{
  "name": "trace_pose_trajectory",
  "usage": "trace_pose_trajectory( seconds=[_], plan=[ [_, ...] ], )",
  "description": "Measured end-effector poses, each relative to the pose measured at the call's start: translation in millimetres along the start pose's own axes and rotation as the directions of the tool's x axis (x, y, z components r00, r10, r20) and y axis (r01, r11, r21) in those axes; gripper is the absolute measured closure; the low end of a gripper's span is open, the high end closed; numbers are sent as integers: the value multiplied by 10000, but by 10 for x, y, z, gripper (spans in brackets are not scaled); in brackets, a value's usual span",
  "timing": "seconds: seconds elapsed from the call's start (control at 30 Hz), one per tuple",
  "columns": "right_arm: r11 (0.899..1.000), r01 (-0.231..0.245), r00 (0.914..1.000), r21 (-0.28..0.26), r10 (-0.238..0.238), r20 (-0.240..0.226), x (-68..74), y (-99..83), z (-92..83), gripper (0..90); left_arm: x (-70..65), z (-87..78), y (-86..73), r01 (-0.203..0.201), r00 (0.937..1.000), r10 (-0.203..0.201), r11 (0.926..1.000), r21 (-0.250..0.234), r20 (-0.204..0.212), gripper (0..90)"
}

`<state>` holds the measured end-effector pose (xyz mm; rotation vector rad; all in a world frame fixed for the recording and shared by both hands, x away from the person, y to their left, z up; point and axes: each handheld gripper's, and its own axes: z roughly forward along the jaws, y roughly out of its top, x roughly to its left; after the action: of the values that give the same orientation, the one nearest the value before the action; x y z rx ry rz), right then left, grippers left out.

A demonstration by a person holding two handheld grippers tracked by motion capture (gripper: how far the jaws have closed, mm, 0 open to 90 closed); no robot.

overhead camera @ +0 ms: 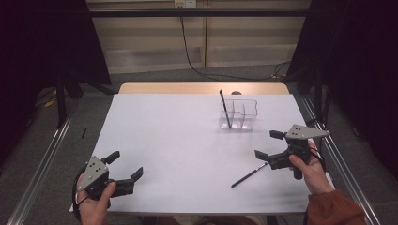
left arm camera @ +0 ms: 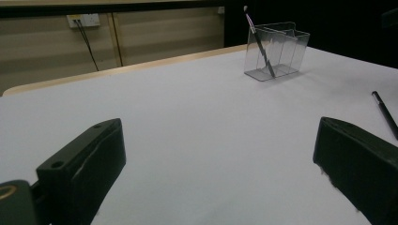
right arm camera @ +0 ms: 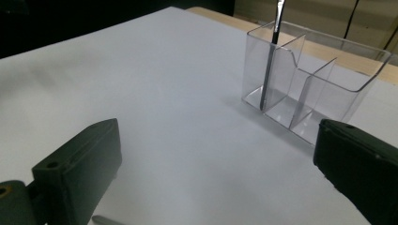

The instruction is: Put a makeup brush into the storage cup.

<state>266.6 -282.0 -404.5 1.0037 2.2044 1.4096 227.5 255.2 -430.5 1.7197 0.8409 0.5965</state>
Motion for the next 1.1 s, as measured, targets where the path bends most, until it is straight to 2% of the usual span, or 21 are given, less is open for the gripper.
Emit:
trace_pose_trajectory(
  seconds=[0.1,0.2,0.37,0.5,0.63,0.73,0.8,1.03,1.1],
  plan=[
    [9990,193,9997,399,-187,-166,-23,41,11,11,3,1,-1,-22,10000,22,10000,19,-14,27],
    [9937,461,9986,1025,-433,-295,-50,72,23,21,4,-2,-1,-40,10000,40,10000,23,-17,27],
    [9756,1015,9925,1947,-857,-877,-67,115,67,45,3,0,-2,-40,10000,40,10000,30,-13,27],
    [9570,1398,9846,2541,-1071,-1385,-83,131,122,50,4,1,-3,-59,10000,59,10000,47,-13,27],
    [9373,1748,9772,3015,-1276,-1698,-94,152,167,38,3,4,-4,-60,10000,60,10000,58,-12,27],
    [9190,2107,9676,3332,-1476,-2047,-114,159,187,27,5,5,-4,-83,10000,83,9999,71,30,27],
    [9030,2351,9612,3596,-1611,-2237,-122,157,203,31,6,6,-5,-87,10000,87,9999,82,36,27],
    [8604,2863,9468,4216,-1865,-2623,-107,146,292,46,5,12,-6,-72,10000,71,9999,127,46,26],
    [8552,2907,9442,4291,-1840,-2731,-102,139,323,43,4,10,-6,-95,9999,95,9999,136,44,26]
  ],
)
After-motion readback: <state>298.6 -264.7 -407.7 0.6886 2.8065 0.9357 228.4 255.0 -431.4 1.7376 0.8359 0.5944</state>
